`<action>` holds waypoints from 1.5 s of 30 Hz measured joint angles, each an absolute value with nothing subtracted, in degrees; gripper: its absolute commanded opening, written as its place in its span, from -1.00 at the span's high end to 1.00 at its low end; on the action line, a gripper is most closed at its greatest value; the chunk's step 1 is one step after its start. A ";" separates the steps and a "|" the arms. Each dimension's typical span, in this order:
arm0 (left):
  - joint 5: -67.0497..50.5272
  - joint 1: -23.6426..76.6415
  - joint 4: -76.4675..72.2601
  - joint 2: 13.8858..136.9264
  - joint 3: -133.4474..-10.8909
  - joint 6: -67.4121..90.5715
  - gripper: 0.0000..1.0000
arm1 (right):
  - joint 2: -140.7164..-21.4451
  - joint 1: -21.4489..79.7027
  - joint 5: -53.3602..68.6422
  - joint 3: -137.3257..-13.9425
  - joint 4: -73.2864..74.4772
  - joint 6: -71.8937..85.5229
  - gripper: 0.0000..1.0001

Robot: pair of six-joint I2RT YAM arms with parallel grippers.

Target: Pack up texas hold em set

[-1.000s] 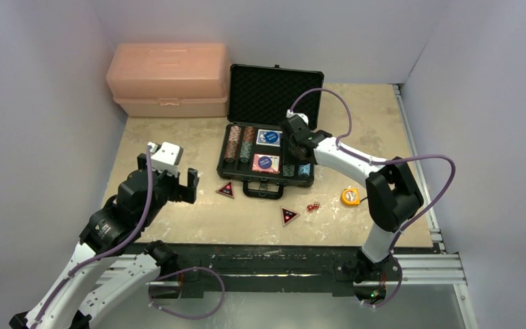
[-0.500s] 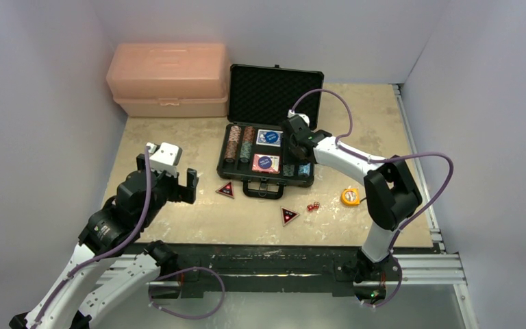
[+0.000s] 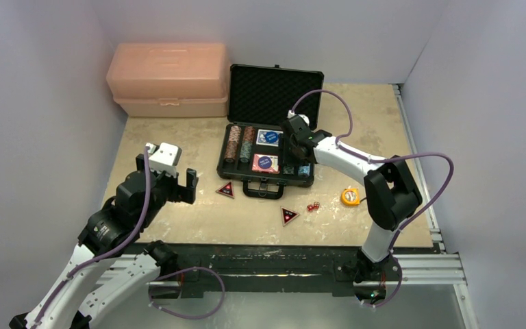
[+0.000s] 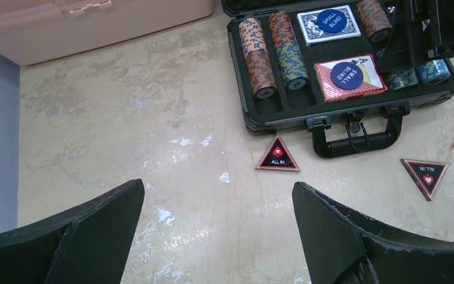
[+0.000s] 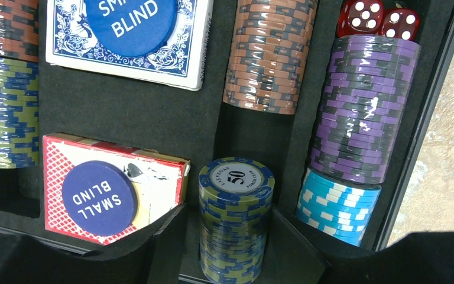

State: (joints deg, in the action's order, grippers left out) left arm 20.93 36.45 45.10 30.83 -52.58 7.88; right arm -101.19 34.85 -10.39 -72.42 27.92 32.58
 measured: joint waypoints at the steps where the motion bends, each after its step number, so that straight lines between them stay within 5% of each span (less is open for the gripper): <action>1: 20.95 36.45 45.10 30.83 -52.58 7.86 -0.93 | -101.16 34.87 -10.37 -72.42 27.94 32.58 -0.18; 14: 21.04 36.45 45.10 30.79 -52.58 7.88 -0.93 | -98.08 35.22 -8.29 -72.86 30.39 32.51 -0.16; 20: 21.04 36.45 45.12 30.79 -52.58 7.86 -0.93 | -97.86 35.24 -7.97 -73.30 30.46 31.94 0.32; 26: 21.04 36.45 45.10 30.79 -52.58 7.88 -0.93 | -97.86 35.24 -8.01 -73.30 30.41 31.35 0.53; 45: 21.04 36.45 45.12 30.79 -52.58 7.86 -0.93 | -97.86 35.35 -7.97 -71.20 27.44 31.31 0.58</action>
